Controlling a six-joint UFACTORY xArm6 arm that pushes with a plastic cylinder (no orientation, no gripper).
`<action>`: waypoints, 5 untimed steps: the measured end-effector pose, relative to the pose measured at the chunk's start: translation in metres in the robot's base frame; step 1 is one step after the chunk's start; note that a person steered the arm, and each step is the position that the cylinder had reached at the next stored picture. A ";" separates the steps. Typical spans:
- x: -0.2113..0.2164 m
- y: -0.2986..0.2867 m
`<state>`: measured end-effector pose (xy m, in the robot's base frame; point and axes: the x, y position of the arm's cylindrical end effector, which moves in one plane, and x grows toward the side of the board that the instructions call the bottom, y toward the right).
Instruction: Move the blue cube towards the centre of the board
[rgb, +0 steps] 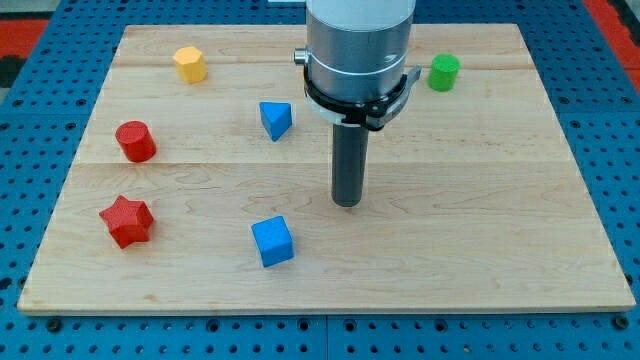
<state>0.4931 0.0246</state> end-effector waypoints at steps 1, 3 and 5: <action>-0.005 -0.001; -0.026 -0.058; -0.070 -0.148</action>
<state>0.4229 -0.1233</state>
